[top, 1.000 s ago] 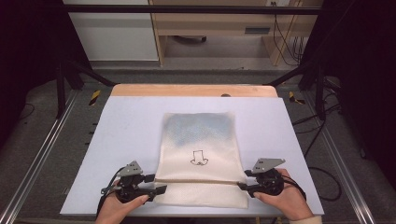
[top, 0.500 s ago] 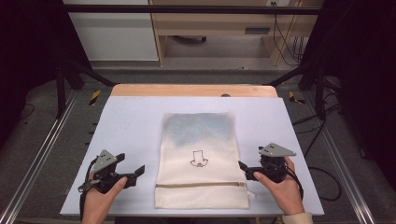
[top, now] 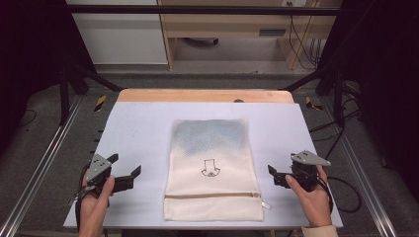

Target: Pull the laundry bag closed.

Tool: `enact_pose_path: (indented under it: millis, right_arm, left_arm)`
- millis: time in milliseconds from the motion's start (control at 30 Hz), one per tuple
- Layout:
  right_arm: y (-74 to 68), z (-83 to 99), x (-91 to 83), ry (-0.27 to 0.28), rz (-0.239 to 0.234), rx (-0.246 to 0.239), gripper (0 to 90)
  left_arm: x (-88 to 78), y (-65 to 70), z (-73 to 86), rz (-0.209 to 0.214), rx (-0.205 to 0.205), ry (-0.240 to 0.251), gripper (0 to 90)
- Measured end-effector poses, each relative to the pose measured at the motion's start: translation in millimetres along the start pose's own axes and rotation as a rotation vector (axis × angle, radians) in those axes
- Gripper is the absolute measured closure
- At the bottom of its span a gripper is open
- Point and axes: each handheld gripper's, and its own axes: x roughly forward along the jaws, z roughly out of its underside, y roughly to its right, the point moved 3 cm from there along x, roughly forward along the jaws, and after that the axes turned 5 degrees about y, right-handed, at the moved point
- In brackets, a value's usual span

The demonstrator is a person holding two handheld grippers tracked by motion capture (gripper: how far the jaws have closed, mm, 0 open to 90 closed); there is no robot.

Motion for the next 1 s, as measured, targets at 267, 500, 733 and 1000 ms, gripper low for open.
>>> enact_pose_path:
  millis: [267, 500, 733, 1000]
  right_arm:
    - [14.9, 7.4, -3.0, 0.002, 0.051, 0.008, 8.4]
    - [24.8, 15.8, -4.9, 0.006, 0.075, 0.021, 8.4]
    - [30.6, 25.2, -4.8, 0.009, 0.09, 0.025, 8.4]
    - [32.3, 33.9, -3.5, -0.002, 0.092, 0.009, 8.2]
  left_arm:
    - [-0.8, -12.3, 1.9, -0.029, 0.019, 0.012, 4.5]
    - [-1.0, -23.6, 5.0, -0.04, 0.012, 0.012, 4.5]
    - [3.1, -36.5, 10.5, -0.061, 0.028, 0.003, 3.9]
    - [11.3, -48.8, 21.5, -0.075, 0.02, -0.065, 3.6]
